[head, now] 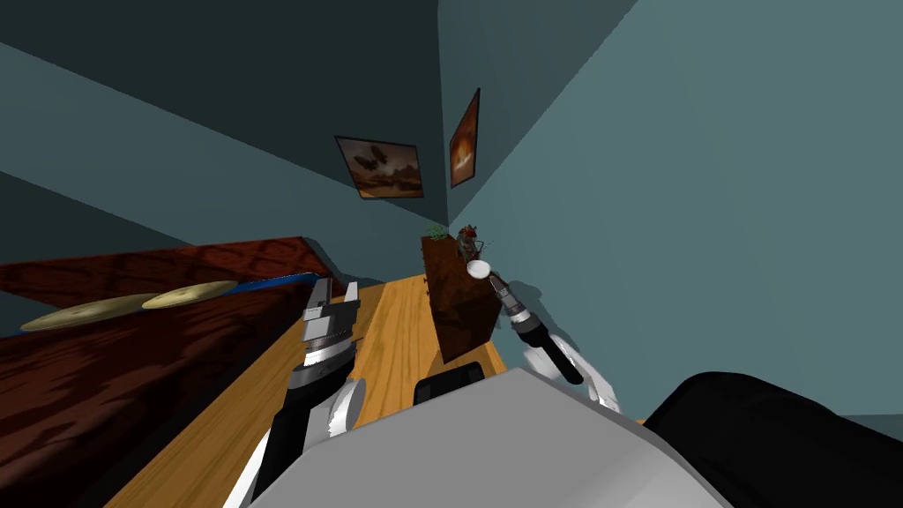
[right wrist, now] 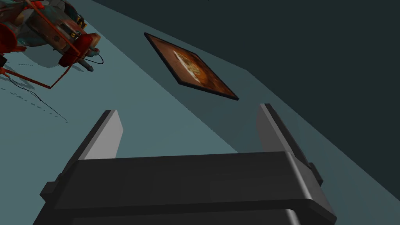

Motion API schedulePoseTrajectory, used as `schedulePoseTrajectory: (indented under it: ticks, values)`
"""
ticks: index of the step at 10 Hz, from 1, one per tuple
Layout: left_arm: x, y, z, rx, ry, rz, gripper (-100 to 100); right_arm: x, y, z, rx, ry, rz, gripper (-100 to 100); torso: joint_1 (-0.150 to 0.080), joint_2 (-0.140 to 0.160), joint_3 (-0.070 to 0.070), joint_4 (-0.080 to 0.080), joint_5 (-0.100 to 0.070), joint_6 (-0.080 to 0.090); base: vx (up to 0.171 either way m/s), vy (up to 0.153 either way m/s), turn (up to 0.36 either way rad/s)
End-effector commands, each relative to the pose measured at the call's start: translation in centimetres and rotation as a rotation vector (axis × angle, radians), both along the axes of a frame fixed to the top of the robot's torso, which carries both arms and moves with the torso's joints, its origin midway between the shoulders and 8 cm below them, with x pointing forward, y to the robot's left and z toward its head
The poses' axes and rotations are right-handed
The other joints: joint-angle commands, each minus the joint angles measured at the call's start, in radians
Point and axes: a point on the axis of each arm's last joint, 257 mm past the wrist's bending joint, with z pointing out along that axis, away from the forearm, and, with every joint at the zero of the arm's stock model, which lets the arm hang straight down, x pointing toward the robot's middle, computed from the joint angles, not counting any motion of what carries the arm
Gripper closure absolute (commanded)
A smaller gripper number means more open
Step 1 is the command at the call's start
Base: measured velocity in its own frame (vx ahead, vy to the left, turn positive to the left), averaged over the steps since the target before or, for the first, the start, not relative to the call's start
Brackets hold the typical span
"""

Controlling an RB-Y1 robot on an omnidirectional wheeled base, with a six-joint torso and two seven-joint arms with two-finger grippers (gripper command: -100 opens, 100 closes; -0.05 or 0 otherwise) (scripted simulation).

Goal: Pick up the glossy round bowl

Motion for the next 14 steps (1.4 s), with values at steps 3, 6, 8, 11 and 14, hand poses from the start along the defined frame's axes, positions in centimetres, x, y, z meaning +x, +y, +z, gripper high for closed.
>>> schedulePoseTrajectory:
  ticks: [3,6,8,11,14]
  values:
    - [0.0,0.0,0.0,0.0,0.0,0.0,0,-0.6,-1.3,-5.2,-0.139,0.107,0.016,-100,-0.001,0.0,0.0,0.0,0.0,0.0,-0.031,0.085,0.057]
    - [0.0,0.0,0.0,0.0,0.0,0.0,0,-1.0,-2.5,-8.3,-0.23,0.176,0.032,-100,0.002,-0.001,-0.001,0.0,0.0,0.0,-0.009,0.102,0.056]
    - [0.0,0.0,0.0,0.0,0.0,0.0,0,-1.7,-3.7,-10.9,-0.306,0.233,0.043,-100,0.0,-0.001,0.0,0.0,0.0,0.0,-0.012,0.088,0.055]
    - [0.0,0.0,0.0,0.0,0.0,0.0,0,-3.4,-6.3,-15.5,-0.438,0.335,0.06,-100,0.0,-0.001,-0.001,0.0,0.0,0.0,0.001,0.1,0.083]
    - [0.0,0.0,0.0,0.0,0.0,0.0,0,-4.6,-8.5,-18.0,-0.542,0.402,0.083,-100,0.001,-0.002,-0.001,0.0,0.0,0.0,0.006,0.093,0.071]
